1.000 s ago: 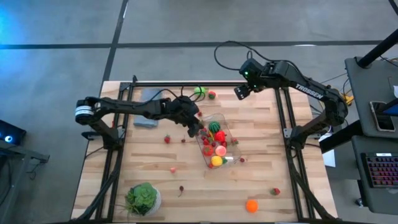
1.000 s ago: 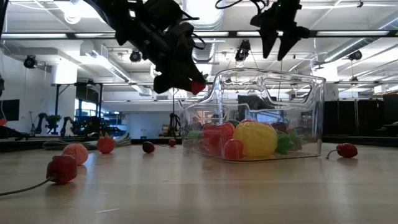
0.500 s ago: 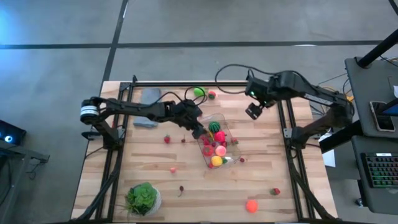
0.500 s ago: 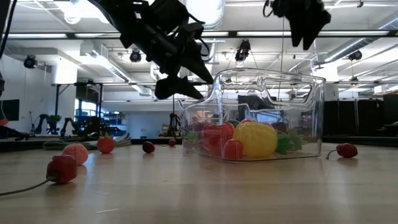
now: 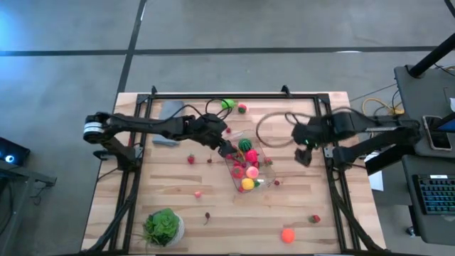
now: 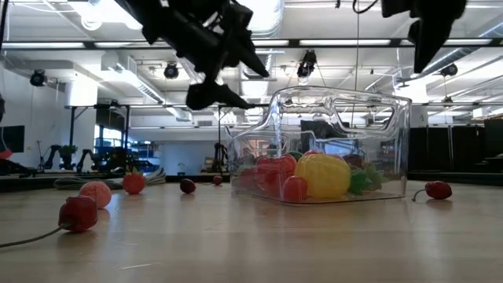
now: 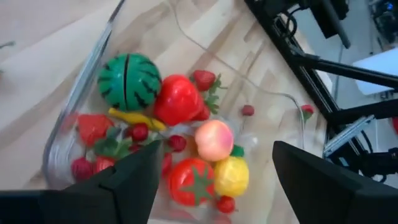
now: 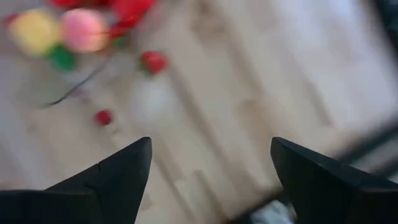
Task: Pick and placing Produce into tupperware
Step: Put the red cherry into the transparent bin
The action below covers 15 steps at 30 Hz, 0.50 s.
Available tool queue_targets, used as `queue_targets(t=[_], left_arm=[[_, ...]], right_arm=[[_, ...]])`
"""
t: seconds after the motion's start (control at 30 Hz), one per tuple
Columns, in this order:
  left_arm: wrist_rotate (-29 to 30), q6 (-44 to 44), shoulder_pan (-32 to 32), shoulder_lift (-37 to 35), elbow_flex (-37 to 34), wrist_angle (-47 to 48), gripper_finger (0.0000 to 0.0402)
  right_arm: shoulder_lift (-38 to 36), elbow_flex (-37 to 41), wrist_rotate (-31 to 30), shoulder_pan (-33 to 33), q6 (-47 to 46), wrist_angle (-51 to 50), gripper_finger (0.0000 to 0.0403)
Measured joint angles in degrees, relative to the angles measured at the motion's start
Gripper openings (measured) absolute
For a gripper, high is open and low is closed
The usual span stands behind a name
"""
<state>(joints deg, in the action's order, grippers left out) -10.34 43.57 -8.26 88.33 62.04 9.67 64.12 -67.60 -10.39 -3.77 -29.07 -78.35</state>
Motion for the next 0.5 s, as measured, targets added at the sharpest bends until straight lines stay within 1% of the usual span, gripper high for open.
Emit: queue_targets(t=[0.1, 0.2, 0.23, 0.37, 0.5], left_arm=[[1.51, 1.26, 1.78, -2.59, -0.04, 0.31, 0.0288], [4.14, 1.29, 3.96, -4.92, -0.04, 2.49, 0.0288], [5.01, 1.26, 4.62, -5.46, -0.04, 3.65, 0.0288], [7.81, 0.51, 5.97, -8.46, -0.07, 10.89, 0.0288], [9.96, -2.36, 6.06, -11.53, -0.17, 19.67, 0.0288]], right_arm=[[-4.21, 7.7, 0.16, -5.65, -1.67, 7.09, 0.0315], [-6.65, 14.81, 0.18, -9.6, -2.72, 11.31, 0.031], [-6.83, 16.83, 0.33, -10.56, -4.55, 12.15, 0.0308], [-6.23, 23.24, 2.66, -13.45, -16.83, 18.24, 0.0303], [-3.67, 27.54, 2.85, -16.08, -18.27, 30.3, 0.0302]])
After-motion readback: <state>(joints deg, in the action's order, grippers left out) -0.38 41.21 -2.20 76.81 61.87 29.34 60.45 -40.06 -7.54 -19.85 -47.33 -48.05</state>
